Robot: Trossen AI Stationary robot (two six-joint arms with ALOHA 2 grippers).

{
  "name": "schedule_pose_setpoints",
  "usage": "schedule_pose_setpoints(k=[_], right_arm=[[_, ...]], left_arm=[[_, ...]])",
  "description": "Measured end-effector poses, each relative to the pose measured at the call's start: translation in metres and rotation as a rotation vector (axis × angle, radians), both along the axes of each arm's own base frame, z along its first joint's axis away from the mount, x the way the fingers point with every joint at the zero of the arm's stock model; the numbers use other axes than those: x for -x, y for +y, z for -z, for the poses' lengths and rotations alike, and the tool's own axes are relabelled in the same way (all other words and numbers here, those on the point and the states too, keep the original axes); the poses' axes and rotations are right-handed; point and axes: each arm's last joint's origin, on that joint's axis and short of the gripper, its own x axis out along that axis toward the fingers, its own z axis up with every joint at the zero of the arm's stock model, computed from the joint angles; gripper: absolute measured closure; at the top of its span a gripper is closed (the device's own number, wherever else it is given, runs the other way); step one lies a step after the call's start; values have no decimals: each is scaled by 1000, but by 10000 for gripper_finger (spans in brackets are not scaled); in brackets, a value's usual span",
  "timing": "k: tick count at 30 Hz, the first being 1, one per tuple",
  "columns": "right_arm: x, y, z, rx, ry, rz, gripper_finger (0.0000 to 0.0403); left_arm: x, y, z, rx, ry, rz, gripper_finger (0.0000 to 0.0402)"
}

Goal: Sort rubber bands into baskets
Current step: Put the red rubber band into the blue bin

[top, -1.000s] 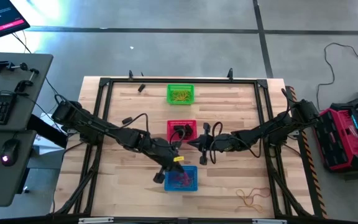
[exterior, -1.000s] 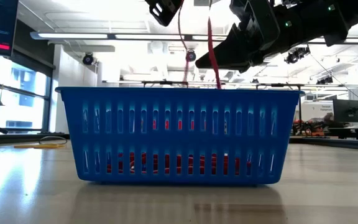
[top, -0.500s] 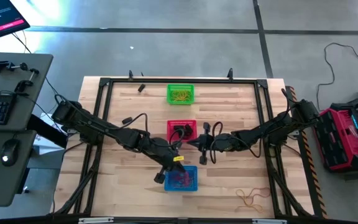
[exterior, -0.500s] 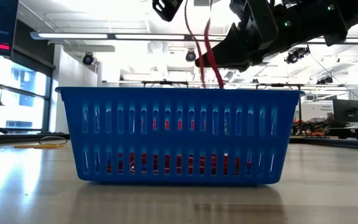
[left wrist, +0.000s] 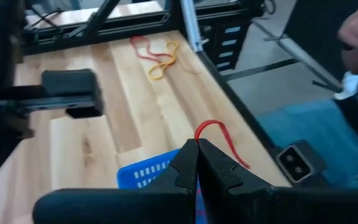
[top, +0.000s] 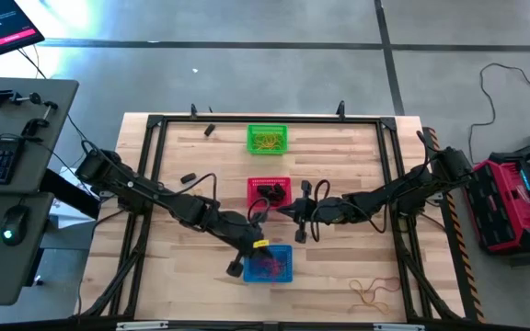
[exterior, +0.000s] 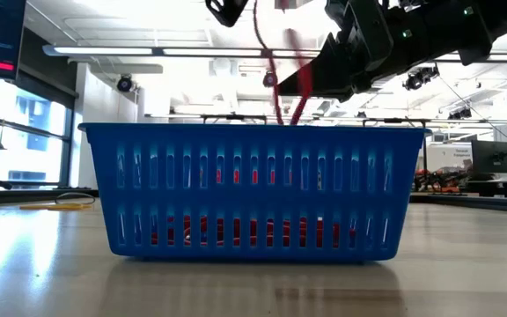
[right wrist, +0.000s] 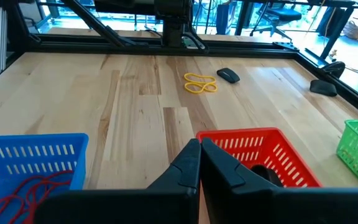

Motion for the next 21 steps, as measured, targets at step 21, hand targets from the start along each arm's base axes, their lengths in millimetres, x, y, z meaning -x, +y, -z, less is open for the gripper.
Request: schedule_pose_setpoints(k=[21], right_arm=[[1, 3, 4, -42, 41, -80, 403]], left_arm=[[-18, -4, 38, -65, 47, -153, 401]])
